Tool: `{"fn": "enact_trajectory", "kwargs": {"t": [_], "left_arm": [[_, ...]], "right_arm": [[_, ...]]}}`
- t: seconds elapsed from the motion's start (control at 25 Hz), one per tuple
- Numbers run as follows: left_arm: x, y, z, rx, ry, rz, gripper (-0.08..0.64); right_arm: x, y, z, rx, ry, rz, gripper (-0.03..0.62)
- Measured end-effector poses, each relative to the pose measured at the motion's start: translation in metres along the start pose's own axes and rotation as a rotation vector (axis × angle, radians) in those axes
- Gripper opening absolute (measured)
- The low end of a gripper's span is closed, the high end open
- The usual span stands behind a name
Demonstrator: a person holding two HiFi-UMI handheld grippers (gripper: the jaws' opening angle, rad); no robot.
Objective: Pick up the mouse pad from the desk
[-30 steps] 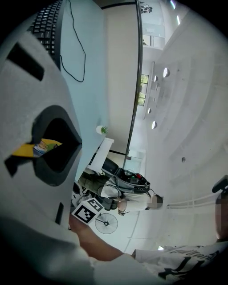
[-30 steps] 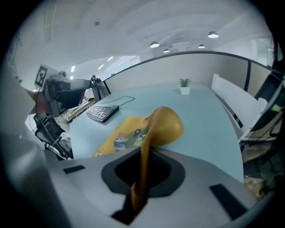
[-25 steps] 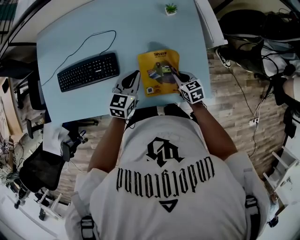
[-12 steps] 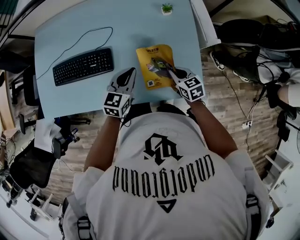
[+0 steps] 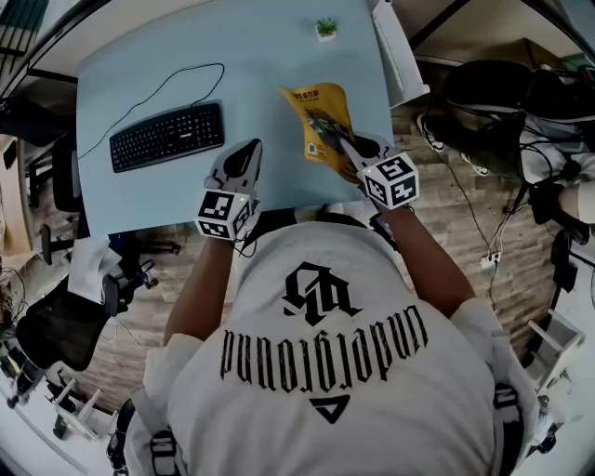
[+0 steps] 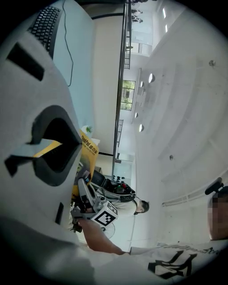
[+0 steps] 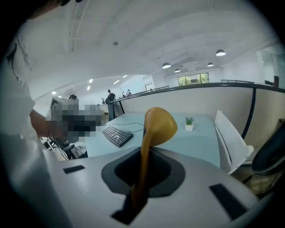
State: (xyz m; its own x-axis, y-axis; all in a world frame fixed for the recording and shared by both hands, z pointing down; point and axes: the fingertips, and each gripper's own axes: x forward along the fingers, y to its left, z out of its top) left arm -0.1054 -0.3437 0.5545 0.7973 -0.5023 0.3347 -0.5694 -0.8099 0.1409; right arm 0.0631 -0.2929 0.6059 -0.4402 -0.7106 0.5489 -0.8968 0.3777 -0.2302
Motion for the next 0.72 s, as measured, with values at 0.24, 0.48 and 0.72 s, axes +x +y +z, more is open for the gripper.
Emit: {"fn": "enact_trajectory", "kwargs": {"t": [0.24, 0.48, 0.72], "left_arm": [[-0.002, -0.015, 0.032, 0.045, -0.045, 0.012, 0.008], [-0.002, -0.044, 0.067, 0.086, -0.113, 0.013, 0.008], [-0.006, -0.079, 0.095, 0.106, -0.175, 0.028, 0.008]], "right_arm": [[-0.034, -0.005, 0.030, -0.023, -0.082, 0.008, 0.023], [-0.069, -0.004, 0.054, -0.049, -0.164, 0.037, 0.023], [-0.112, -0.005, 0.077, -0.070, -0.257, 0.053, 0.023]]}}
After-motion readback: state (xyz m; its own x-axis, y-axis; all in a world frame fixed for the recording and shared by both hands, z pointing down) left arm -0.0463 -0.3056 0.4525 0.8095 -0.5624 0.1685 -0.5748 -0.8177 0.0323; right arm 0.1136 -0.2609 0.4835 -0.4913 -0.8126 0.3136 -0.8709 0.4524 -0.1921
